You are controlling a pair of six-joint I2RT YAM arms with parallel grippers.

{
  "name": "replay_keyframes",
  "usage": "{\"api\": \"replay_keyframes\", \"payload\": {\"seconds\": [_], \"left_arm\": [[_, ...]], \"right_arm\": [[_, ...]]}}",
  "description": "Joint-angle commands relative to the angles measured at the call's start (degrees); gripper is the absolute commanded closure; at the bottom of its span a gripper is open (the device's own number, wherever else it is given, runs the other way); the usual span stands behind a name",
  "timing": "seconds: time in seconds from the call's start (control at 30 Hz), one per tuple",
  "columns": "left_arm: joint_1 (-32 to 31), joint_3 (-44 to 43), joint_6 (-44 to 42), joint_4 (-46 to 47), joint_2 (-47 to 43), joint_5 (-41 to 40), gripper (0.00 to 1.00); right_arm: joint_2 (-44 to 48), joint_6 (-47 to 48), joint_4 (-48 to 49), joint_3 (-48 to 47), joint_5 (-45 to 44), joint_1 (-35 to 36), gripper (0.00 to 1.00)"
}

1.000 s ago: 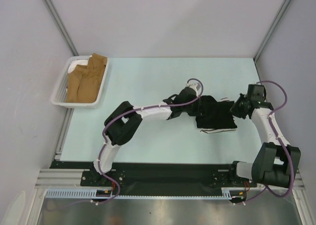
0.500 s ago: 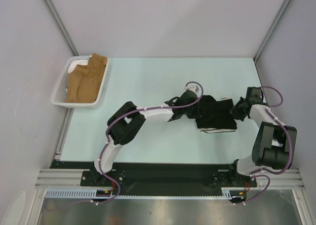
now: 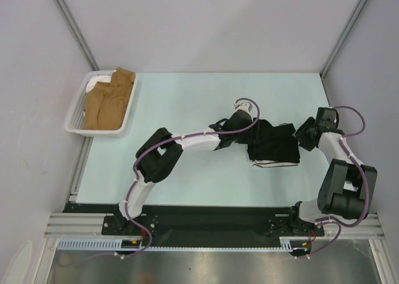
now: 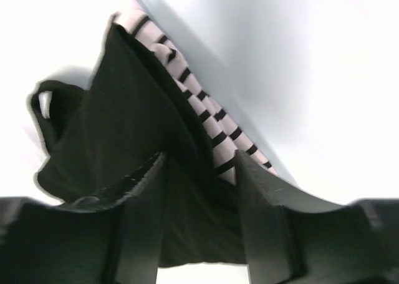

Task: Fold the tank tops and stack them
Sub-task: Neatly place the folded tank top to the corner

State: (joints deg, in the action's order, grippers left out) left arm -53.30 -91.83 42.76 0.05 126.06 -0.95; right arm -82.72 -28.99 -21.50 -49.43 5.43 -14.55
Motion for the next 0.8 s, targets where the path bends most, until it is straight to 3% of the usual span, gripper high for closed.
{"api": "replay_keyframes", "payload": {"seconds": [0.0,0.07,0.23,0.4,0.63,0.77], "left_arm": [[0.0,-0.7,-0.4,-0.9,0.1,-2.5,0.27],[0.3,-0.7,-1.0,-1.1,-0.3,-3.1,0.22],[2.7,-2.9,-1.5,-1.2,0.0,-0.9,0.21],[3.8,-6.0,-2.5,-2.0,1.4,0.5,0.25],[3.9,-15.6,-3.1,-5.6,7.4,3.3,0.3],[4.0,-17.5,-3.4,-6.5,9.1,3.5,0.4]], "right_arm": [[4.3,-0.4,1.3,-1.9,-2.3,-0.5,0.47],[4.6,0.0,1.5,-2.6,-2.4,-0.6,0.38],[1.5,1.0,3.1,-5.6,0.8,-0.7,0.35],[-4.8,1.3,3.4,-9.7,2.6,-0.7,0.46],[-10.5,1.7,4.7,-12.5,3.4,0.6,0.47],[-13.2,1.8,4.9,-14.8,2.7,1.9,0.55]]}}
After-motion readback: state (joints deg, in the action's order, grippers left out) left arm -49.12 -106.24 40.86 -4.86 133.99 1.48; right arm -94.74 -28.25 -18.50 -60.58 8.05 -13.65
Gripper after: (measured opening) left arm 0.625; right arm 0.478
